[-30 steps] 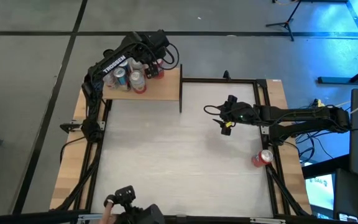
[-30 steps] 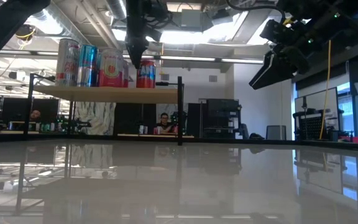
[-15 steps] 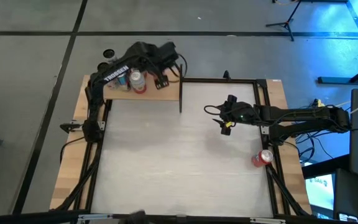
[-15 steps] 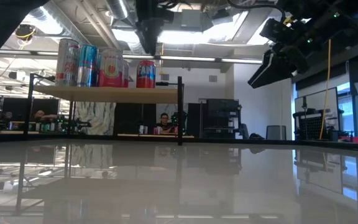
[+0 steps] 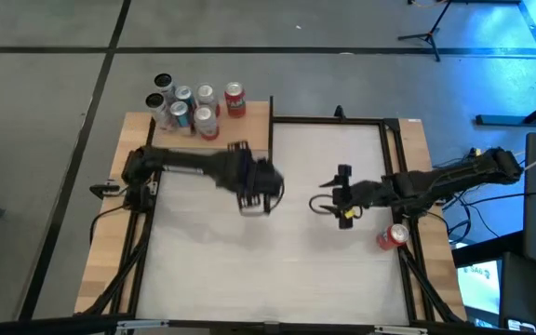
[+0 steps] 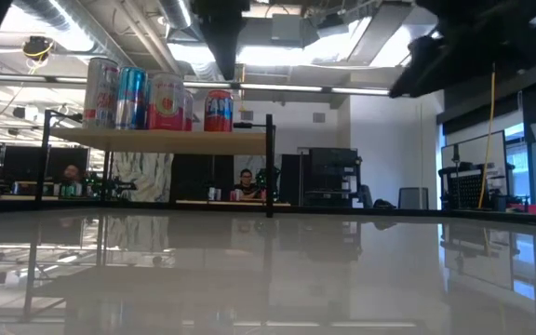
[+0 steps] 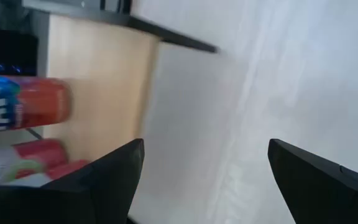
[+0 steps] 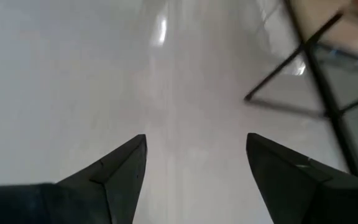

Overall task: Place canned beverage on shelf
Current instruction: Put the red soda can on the shelf aligned with the red soda can

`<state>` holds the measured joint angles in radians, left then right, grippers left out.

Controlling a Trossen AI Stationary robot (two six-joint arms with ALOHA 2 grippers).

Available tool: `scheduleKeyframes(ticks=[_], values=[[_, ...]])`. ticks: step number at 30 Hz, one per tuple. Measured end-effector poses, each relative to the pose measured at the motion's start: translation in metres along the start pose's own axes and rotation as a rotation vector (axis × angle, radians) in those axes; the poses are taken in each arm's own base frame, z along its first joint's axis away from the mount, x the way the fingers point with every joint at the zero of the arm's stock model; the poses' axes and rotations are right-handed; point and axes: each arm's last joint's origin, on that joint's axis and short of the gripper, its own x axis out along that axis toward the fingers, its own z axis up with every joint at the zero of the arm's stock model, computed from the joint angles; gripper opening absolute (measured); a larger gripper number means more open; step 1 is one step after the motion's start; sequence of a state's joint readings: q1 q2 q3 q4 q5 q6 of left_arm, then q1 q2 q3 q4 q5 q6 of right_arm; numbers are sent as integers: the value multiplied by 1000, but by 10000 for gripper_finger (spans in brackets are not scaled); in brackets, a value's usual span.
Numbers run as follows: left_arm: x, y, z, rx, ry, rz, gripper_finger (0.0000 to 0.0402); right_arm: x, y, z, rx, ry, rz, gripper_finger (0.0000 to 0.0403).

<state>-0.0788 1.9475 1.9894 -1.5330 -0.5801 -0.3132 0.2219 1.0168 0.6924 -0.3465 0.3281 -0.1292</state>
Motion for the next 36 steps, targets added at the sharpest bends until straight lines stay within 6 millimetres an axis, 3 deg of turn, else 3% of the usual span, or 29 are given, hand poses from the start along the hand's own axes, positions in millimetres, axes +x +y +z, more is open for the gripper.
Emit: scheduleKeyframes(ticks=[11, 16, 27, 36], values=[[-20, -116, -36, -27, -235, -101, 331, -53, 20, 8, 278, 318, 70, 271], [-21, -156, -52, -15, -335, -193, 331, -82, 21, 9, 420, 471, 55, 271], [-17, -211, -83, -76, -509, -348, 331, -112, 31, -3, 713, 760, 39, 271], [-22, -234, -109, -88, -563, -392, 331, -122, 35, -13, 911, 918, -97, 271]])
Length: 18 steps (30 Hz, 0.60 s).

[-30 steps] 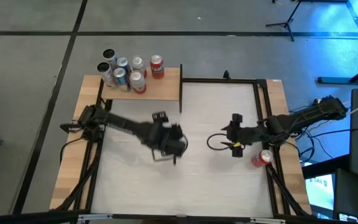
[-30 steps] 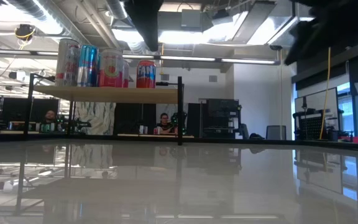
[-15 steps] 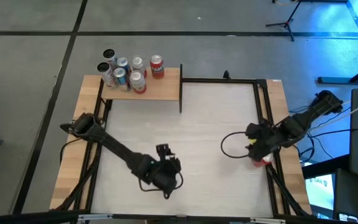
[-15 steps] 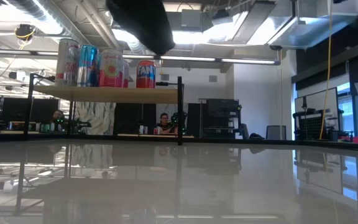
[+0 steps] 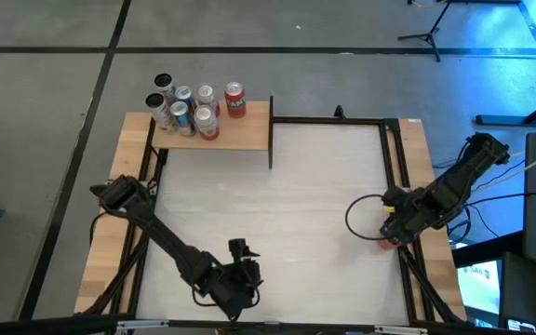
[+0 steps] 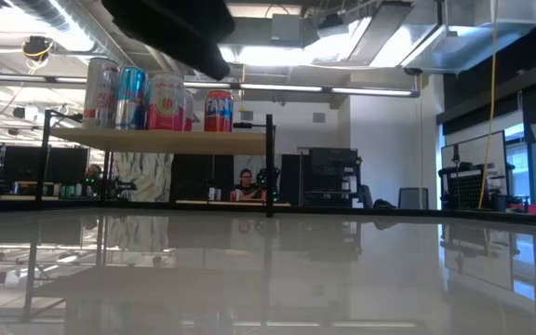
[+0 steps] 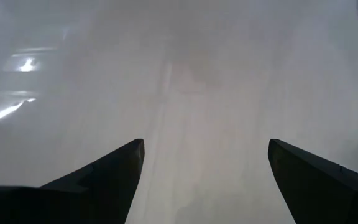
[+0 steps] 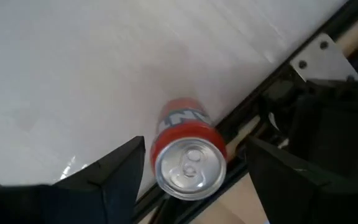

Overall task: Place canned beverage on shelf
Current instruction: Put the red soda can on the shelf aligned with the red soda can

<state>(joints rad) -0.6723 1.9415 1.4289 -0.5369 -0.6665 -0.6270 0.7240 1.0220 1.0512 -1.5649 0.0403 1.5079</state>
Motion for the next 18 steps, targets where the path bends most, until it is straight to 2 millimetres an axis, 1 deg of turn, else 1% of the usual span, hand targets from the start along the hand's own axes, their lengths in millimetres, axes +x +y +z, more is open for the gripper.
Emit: scheduleKeyframes(ticks=[4, 7, 12, 15, 18], values=[[-3, -6, -4, -3, -22, -23, 331, 4, 6, -3, 62, 11, -38, 271], [-6, -11, -4, -13, -40, -43, 331, 13, 10, -5, 93, 51, -92, 271], [-10, -16, -5, -14, -60, -67, 331, 33, 13, -7, 96, 109, -195, 271], [-12, -18, -6, -7, -59, -70, 331, 36, 15, -7, 84, 129, -213, 271], [-11, -17, -6, -7, -60, -70, 331, 37, 18, -7, 52, 133, -194, 271]])
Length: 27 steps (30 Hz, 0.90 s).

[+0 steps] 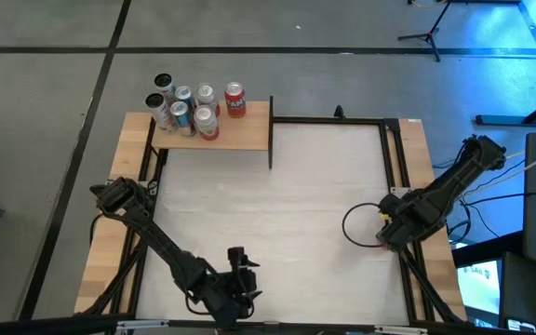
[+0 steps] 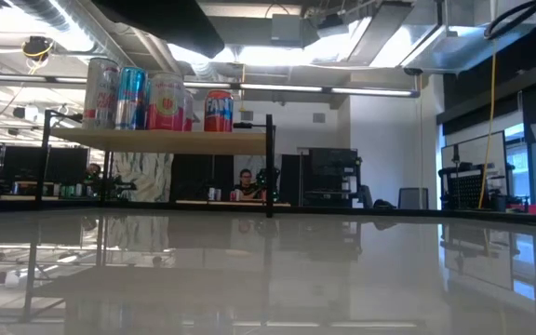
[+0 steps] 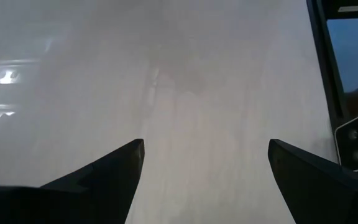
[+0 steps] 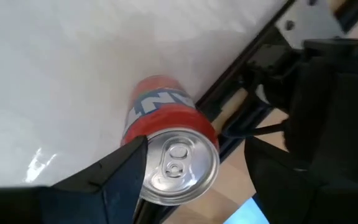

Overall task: Place canned beverage on shelf
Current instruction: Put the red soda can on the shelf aligned with the red soda can

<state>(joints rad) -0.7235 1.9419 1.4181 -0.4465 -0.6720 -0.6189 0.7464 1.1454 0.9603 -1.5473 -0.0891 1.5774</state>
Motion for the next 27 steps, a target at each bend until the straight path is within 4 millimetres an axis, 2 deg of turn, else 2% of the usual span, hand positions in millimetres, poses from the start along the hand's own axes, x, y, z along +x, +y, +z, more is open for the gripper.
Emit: scheduleKeyframes(ticks=[13, 27], values=[[1, 2, 1, -3, -3, 9, 331, -2, 7, 0, -51, -10, 70, 271], [1, 2, 1, -2, -2, 9, 331, -1, 5, 1, -54, -43, 51, 271]])
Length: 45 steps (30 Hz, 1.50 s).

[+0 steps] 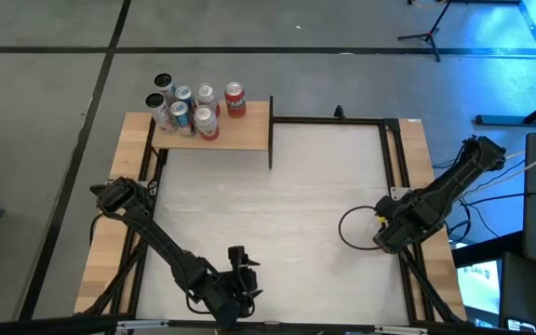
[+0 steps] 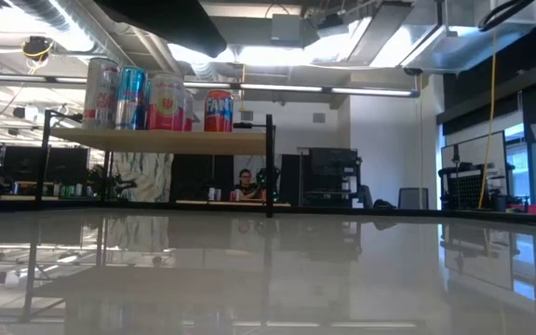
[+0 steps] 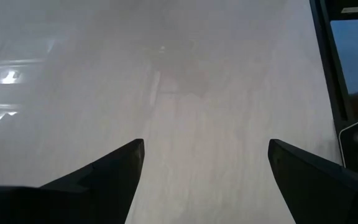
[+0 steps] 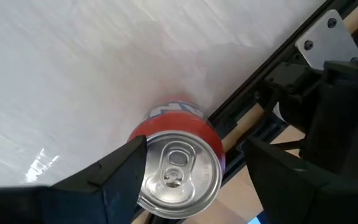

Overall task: Place canned beverage on shelf
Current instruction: Put the red soda can on the shelf aligned with the red soda can

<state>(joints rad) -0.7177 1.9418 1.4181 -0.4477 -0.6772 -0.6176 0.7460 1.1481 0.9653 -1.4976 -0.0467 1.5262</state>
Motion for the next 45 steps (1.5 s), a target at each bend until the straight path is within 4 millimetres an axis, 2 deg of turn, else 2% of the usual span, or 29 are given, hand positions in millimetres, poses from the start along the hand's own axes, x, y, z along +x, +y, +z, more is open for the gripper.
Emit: scheduleKeyframes(ticks=[10, 19, 33, 45], values=[[1, 1, 0, -1, 1, 1, 331, -1, 1, -1, -13, 47, 16, 271], [0, 1, 1, -1, -2, 4, 331, -11, 0, -2, -41, 39, 23, 271], [1, 1, 1, -1, -7, 12, 331, -12, -5, -2, 13, 37, -27, 271], [1, 1, 1, -1, -7, 13, 331, -4, -3, -2, 17, 63, -23, 271]])
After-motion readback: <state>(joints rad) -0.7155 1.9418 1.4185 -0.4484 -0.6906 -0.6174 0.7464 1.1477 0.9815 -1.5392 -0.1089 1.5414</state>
